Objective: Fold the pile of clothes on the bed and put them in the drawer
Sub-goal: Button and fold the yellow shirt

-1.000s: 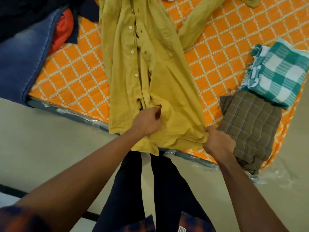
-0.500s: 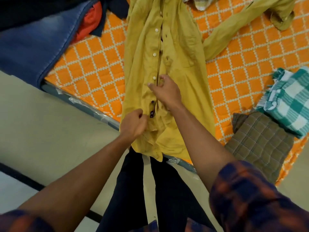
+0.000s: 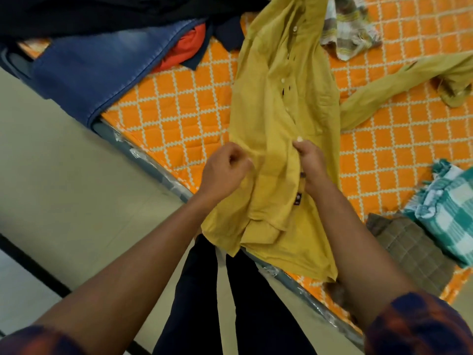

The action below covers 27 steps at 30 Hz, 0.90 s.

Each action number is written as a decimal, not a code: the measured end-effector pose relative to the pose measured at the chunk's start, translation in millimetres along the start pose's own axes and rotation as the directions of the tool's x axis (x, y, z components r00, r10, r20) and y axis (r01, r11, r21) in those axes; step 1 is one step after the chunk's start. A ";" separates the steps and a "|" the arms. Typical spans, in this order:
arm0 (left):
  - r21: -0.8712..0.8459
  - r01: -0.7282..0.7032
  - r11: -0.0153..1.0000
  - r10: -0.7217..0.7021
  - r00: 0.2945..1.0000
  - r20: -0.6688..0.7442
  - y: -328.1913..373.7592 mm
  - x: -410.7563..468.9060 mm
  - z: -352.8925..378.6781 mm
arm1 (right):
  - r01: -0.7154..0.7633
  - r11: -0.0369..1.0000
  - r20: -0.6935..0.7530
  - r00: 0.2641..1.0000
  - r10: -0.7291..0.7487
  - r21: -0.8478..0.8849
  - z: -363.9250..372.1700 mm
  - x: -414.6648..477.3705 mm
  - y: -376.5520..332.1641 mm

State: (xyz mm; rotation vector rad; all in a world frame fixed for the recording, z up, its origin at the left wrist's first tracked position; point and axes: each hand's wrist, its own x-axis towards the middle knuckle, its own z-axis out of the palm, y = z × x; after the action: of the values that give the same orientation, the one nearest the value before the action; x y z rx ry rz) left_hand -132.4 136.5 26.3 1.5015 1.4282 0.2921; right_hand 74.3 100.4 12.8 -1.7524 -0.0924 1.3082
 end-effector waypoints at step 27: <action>-0.198 0.313 0.929 -0.370 0.742 -0.559 -103.3 85.3 -231.6 | -0.142 0.987 0.121 0.984 0.133 0.069 42.2 -14.8 -5.8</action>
State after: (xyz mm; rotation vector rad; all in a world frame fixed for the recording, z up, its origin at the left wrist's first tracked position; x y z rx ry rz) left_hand -344.2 299.8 18.4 1.0712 2.1230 0.6260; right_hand 37.0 121.6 26.9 -1.6406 0.0150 1.4940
